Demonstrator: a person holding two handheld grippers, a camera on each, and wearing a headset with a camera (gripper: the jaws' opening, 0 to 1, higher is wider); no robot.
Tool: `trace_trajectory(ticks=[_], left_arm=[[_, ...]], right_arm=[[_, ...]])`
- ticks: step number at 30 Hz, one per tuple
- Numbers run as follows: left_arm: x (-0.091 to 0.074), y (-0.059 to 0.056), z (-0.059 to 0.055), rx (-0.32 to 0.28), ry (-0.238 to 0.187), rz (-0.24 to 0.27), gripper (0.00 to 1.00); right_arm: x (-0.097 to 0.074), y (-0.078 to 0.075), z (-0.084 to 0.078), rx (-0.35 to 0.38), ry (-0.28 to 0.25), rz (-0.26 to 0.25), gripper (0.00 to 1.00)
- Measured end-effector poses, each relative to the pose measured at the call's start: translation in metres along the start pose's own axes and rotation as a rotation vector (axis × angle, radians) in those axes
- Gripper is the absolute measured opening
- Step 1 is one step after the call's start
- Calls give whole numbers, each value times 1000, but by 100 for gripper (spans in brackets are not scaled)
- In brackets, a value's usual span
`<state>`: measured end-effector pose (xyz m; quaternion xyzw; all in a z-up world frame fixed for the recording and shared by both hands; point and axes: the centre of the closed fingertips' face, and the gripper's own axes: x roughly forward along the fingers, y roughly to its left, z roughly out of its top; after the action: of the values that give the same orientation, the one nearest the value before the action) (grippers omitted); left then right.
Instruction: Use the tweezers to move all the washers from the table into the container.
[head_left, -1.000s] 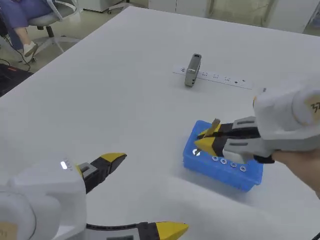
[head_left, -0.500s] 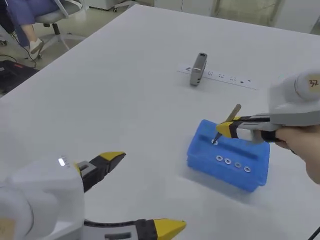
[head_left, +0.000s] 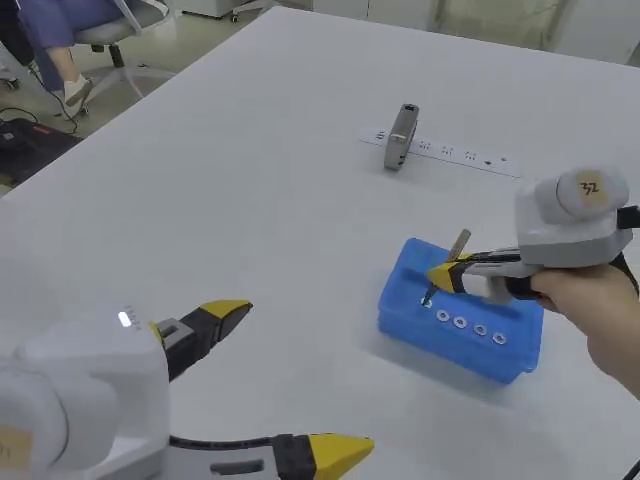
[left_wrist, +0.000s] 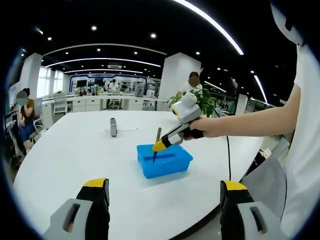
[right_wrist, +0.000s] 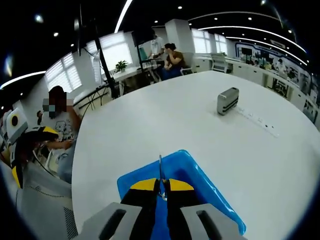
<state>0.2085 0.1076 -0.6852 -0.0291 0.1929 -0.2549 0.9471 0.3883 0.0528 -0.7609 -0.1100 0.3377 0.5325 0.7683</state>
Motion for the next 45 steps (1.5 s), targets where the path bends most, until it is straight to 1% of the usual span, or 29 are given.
trace_trajectory(ticks=[5,11,15,18,19,20,21,22,23,24,25,26,27,28,31,32,33,34,35,37,38,39,40,41,43,44,45], left_arm=[[2,-2,2,1,-2,-8,93],[2,-2,5,-13,-13,-17,90],[2,-3,5,-3,-9,-24,86],[4,-6,6,14,-1,-46,80],[5,-6,5,25,4,-53,77],[7,-7,6,54,5,-63,74],[8,-6,7,68,8,-66,69],[10,-7,8,83,6,-73,62],[11,-7,10,92,2,-84,56],[14,-6,14,94,-6,-96,51],[16,-6,17,92,-10,-108,46],[19,-7,21,94,-13,-133,42],[21,-8,23,100,-15,-145,39],[24,-7,26,113,-11,-152,35],[33,-9,35,138,-14,-181,29],[35,-12,38,139,-19,-200,28],[39,-17,42,148,-24,-233,26],[41,-22,44,156,-20,-259,24],[44,-29,46,178,-13,-298,21],[51,-38,50,215,-3,-338,14],[54,-43,51,223,-1,-358,12],[56,-47,53,226,2,-376,11],[60,-55,54,236,12,-406,10],[63,-59,55,253,14,-423,11],[68,-73,54,288,32,-470,10],[70,-78,53,303,40,-490,10],[73,-86,51,330,54,-518,10]], right_arm=[[-1,0,1,-4,-3,5,3],[-11,6,7,-11,-34,7,3],[-26,20,9,-40,-60,28,3],[-38,34,3,-84,-56,55,3],[-40,38,1,-93,-52,64,3],[-43,41,-1,-97,-51,73,3],[-47,47,-4,-107,-48,90,3],[-49,51,-7,-114,-41,96,4],[-51,52,-10,-140,-39,89,4],[-55,54,-14,-188,-22,86,4],[-59,56,-16,-193,-21,77,4],[-61,58,-17,-204,-29,78,3],[-63,61,-17,-213,-38,89,3],[-64,61,-18,-220,-41,85,3],[-67,58,-20,-221,-43,73,3],[-69,61,-20,-223,-45,81,3],[-70,62,-20,-225,-46,84,3],[-72,67,-21,-243,-44,96,3],[-73,71,-22,-260,-38,105,3],[-75,80,-27,-297,-13,124,3],[-76,85,-32,-340,5,135,3],[-76,88,-35,-357,19,139,3],[-77,91,-40,-375,37,143,3],[-77,95,-46,-420,61,146,3],[-77,102,-56,-482,107,154,3],[-77,104,-59,-497,119,157,3],[-77,108,-64,-523,135,162,3]])
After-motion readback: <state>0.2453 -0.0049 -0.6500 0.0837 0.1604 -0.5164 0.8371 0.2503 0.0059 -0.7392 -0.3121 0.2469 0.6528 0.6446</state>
